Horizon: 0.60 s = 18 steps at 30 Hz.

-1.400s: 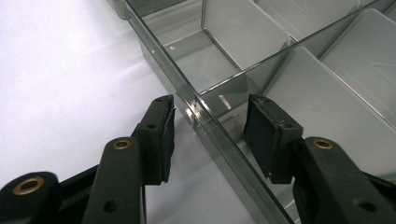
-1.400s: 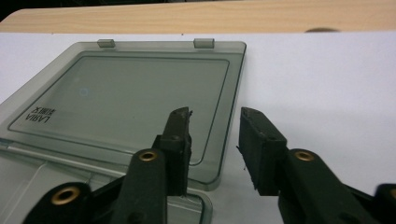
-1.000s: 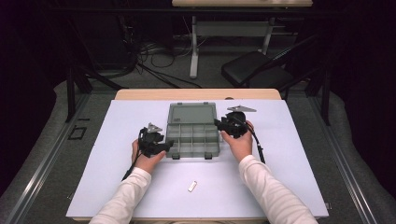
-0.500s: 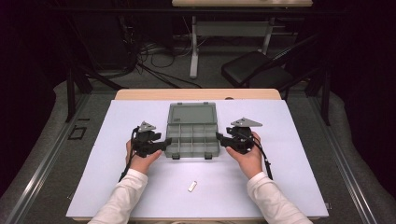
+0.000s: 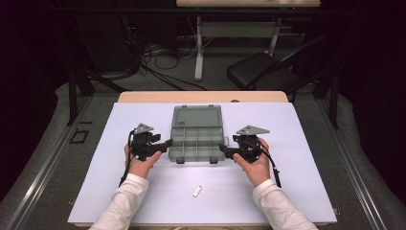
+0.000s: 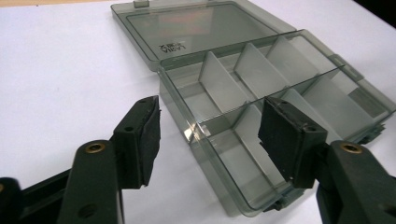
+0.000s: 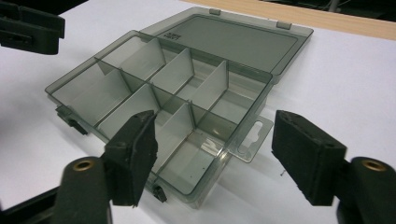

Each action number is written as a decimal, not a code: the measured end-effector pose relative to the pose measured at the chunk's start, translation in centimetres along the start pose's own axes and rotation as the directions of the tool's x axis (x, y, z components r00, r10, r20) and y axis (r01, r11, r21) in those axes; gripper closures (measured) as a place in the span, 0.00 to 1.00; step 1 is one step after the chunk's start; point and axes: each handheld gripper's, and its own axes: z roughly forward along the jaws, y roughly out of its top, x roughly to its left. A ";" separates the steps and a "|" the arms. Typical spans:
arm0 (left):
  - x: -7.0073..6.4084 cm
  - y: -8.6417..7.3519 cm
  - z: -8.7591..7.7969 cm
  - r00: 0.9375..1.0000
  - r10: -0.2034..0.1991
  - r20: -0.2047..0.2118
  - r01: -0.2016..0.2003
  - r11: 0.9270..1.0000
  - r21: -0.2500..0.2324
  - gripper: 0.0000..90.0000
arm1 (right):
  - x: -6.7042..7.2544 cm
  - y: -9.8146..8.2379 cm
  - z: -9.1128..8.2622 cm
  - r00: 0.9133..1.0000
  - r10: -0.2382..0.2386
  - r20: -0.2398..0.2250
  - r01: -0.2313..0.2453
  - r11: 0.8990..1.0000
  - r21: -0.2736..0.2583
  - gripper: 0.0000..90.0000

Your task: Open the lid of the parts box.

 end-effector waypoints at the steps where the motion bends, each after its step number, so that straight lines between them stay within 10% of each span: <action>1: 0.0 0.0 -0.1 1.000 0.000 -0.001 0.000 1.000 -0.004 0.42 | -0.1 0.0 -0.1 1.000 0.000 -0.001 0.000 1.000 0.003 0.31; 18: -0.8 0.3 -0.9 1.000 0.021 0.018 -0.020 0.999 -0.026 0.21 | -1.2 -0.1 -0.5 1.000 0.026 -0.005 -0.026 1.000 -0.008 0.24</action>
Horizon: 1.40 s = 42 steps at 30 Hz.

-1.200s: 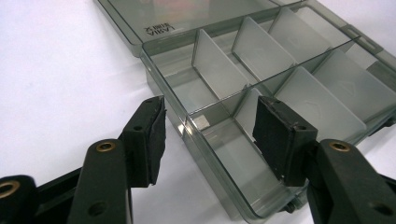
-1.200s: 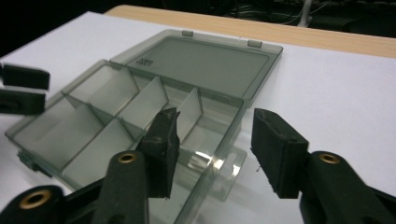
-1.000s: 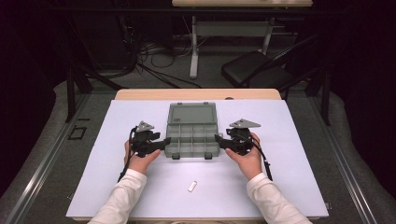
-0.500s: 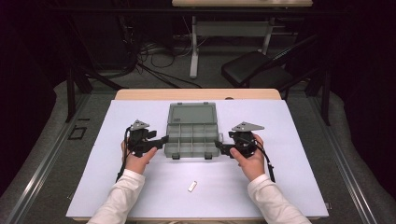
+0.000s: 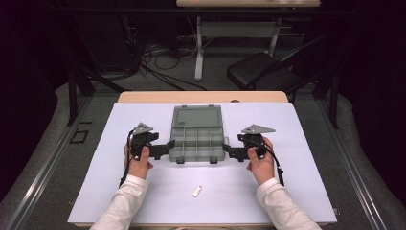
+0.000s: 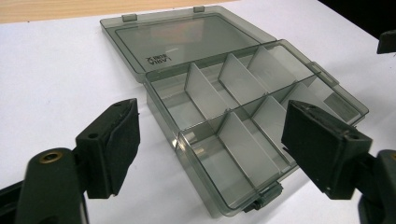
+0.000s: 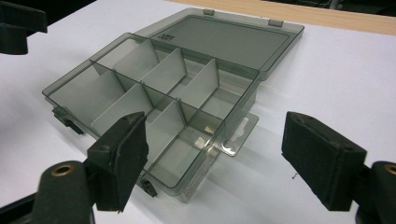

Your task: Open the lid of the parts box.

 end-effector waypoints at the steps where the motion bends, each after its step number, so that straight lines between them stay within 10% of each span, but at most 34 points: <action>1: 0.0 0.0 0.0 1.000 0.001 0.003 -0.001 1.000 -0.001 0.19 | 0.0 0.0 0.0 1.000 0.003 0.002 -0.003 1.000 -0.003 0.24; 24: -4.1 -1.2 -0.5 0.992 0.019 0.121 -0.020 1.000 0.010 0.17 | -0.5 0.5 -1.1 1.000 0.005 0.019 -0.004 1.000 -0.021 0.24; 42: -6.8 -3.4 -1.2 0.986 0.137 0.092 -0.140 0.990 0.029 0.18 | -0.3 0.5 -1.1 1.000 0.000 0.014 0.001 1.000 -0.021 0.24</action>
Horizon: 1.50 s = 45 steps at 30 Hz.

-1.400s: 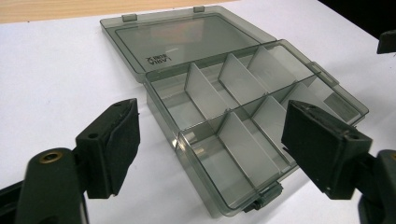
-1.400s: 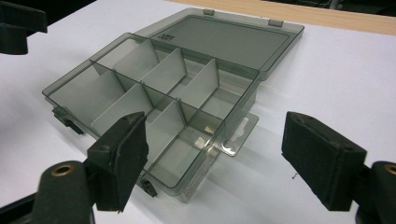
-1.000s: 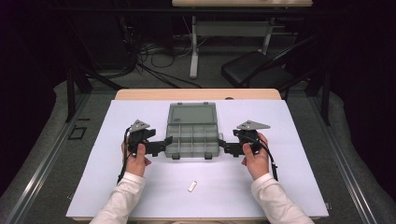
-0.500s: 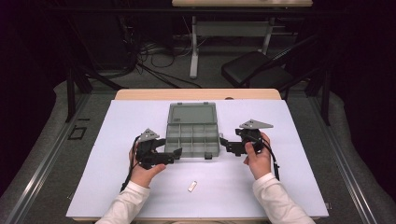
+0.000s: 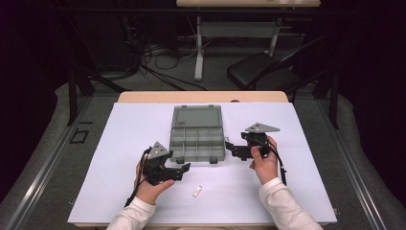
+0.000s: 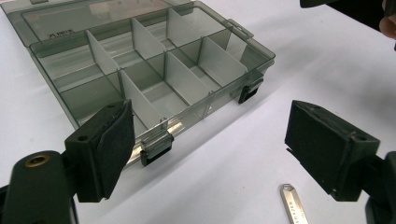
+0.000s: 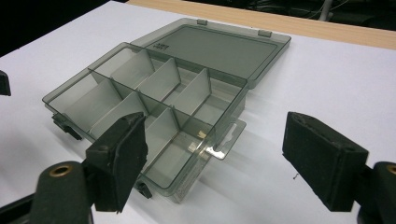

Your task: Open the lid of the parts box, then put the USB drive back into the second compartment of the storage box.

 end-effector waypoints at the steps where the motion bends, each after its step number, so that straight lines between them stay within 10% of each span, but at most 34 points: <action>1: 0.0 0.0 0.0 1.000 0.000 -0.002 0.000 1.000 0.005 0.18 | 0.0 0.0 0.0 1.000 0.000 0.000 0.000 1.000 0.001 0.24; 33: -2.9 -1.4 0.0 0.999 0.049 -0.018 -0.049 0.999 -0.008 0.20 | -0.1 -0.1 0.1 1.000 0.006 0.008 -0.006 1.000 -0.002 0.24; 45: -5.3 -3.1 -0.8 0.999 0.045 0.008 -0.045 0.999 -0.007 0.38 | -0.1 -0.2 0.2 1.000 0.000 0.009 0.000 1.000 0.000 0.23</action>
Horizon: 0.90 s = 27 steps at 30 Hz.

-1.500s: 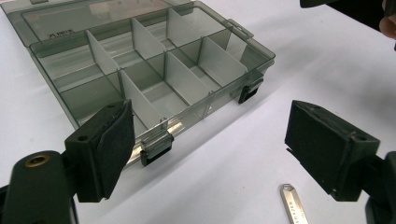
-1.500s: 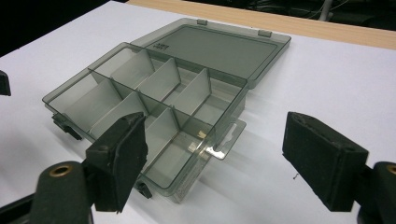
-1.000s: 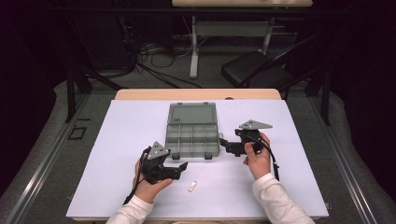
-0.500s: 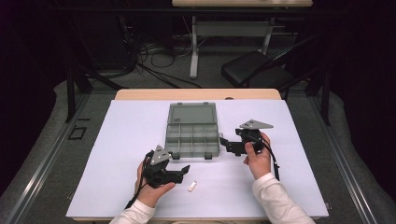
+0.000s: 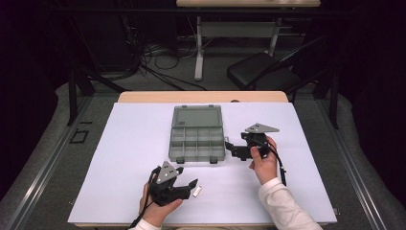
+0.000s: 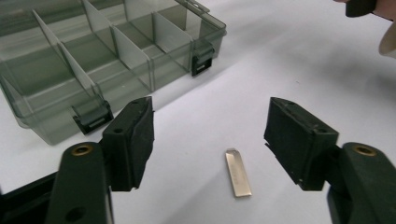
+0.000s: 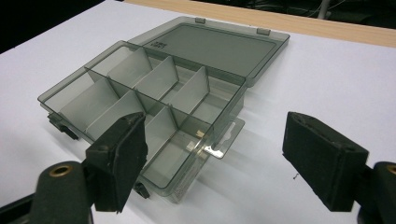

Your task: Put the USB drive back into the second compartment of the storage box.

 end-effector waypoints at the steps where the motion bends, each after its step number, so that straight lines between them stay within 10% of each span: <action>1: -0.1 -0.1 0.0 1.000 0.009 -0.004 -0.009 1.000 0.004 0.39 | 0.0 0.0 0.0 1.000 0.002 0.001 -0.002 1.000 -0.001 0.23; 9: -0.1 -0.4 0.8 0.999 -0.023 0.023 0.022 0.999 0.046 0.47 | -0.2 0.0 0.0 1.000 0.006 0.005 -0.006 1.000 0.002 0.23; 18: -1.2 -1.0 1.8 0.998 0.056 -0.035 -0.053 0.995 0.084 0.53 | -0.2 -0.1 0.2 1.000 0.001 0.005 -0.001 1.000 0.006 0.23; 27: -1.3 -1.7 2.6 0.999 -0.042 0.001 0.042 0.992 0.123 0.62 | -0.1 -0.2 0.3 1.000 0.001 0.005 -0.001 1.000 0.014 0.23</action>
